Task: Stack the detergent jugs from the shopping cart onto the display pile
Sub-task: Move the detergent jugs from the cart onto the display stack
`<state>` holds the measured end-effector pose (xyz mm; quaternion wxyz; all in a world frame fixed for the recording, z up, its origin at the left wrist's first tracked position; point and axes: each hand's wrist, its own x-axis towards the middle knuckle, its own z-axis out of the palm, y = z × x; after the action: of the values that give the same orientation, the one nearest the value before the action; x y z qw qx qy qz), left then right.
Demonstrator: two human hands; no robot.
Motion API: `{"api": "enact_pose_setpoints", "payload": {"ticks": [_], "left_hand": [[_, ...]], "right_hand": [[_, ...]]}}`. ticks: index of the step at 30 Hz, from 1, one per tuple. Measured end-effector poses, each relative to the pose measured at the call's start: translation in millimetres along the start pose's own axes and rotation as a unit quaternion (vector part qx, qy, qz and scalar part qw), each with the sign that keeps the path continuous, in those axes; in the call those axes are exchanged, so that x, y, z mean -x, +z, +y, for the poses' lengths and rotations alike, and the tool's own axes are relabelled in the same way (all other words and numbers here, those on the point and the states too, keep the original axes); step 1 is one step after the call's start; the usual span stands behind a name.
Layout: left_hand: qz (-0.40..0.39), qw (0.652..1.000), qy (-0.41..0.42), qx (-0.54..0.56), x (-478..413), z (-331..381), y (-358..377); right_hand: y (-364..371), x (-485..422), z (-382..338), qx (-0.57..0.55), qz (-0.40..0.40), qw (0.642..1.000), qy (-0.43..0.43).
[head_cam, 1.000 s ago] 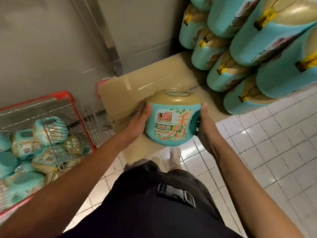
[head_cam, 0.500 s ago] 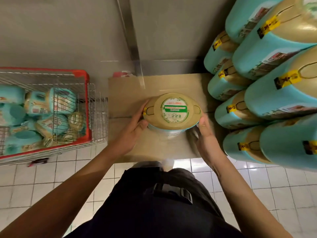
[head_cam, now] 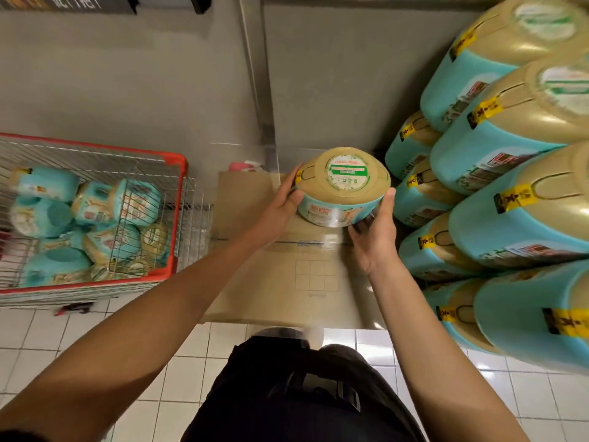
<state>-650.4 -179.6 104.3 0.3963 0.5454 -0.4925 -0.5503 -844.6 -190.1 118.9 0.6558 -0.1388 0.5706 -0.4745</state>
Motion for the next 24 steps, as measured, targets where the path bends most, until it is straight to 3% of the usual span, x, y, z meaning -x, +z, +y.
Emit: {"api": "enact_pose_setpoints", "payload": {"ticks": [12, 24], "left_hand": [[-0.018, 1.0, -0.003, 0.022, -71, 30, 0], [-0.016, 0.999, -0.007, 0.038, -91, 39, 6]], "right_hand": [[43, -50, -43, -0.096, 0.002, 0.995, -0.014], [53, -67, -54, -0.096, 0.033, 0.995, -0.004]]}}
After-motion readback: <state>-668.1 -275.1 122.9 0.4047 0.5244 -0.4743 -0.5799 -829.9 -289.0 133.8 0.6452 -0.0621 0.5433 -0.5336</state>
